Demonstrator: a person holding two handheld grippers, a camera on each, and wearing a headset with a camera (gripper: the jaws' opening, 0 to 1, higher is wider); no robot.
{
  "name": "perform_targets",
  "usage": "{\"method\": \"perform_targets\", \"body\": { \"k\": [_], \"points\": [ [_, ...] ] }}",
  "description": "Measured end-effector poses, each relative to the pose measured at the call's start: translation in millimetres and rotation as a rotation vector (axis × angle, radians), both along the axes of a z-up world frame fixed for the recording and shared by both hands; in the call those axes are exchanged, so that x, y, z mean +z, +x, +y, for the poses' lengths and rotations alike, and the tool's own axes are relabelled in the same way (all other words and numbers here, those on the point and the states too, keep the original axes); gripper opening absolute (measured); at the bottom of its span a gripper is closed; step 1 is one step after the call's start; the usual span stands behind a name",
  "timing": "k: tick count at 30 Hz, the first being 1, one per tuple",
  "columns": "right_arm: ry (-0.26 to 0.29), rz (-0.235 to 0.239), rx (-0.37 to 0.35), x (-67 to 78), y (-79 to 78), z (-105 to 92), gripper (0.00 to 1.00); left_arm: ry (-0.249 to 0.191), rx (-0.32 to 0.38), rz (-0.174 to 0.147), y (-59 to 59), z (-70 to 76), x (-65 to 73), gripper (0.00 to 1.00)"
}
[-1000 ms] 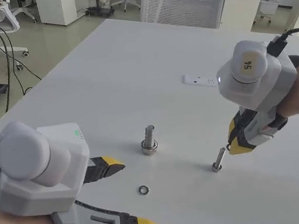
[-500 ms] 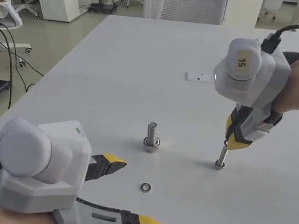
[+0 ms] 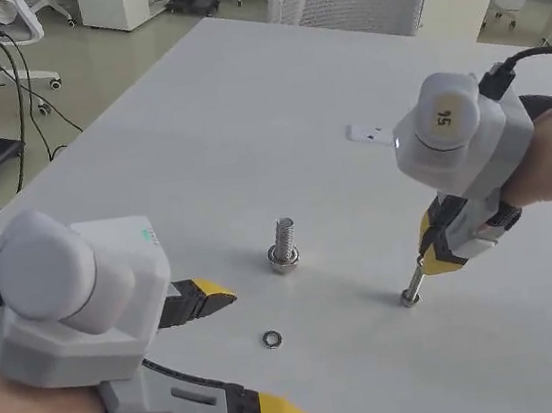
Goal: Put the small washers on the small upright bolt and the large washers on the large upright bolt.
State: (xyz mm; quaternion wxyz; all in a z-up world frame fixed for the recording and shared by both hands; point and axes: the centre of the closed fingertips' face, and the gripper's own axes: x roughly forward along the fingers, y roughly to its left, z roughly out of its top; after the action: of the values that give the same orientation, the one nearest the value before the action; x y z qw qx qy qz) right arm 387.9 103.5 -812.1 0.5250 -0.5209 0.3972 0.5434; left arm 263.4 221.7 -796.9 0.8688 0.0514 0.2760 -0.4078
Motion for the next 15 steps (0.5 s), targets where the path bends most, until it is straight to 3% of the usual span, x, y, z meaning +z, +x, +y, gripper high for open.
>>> {"method": "perform_targets", "body": {
  "k": [15],
  "points": [
    [-0.01, 0.015, 0.002, -4.8, -1.3, 0.1, 0.14, -0.001, 0.001, 0.005, -1.7, 0.9, -1.2, 0.77]
  ]
}}
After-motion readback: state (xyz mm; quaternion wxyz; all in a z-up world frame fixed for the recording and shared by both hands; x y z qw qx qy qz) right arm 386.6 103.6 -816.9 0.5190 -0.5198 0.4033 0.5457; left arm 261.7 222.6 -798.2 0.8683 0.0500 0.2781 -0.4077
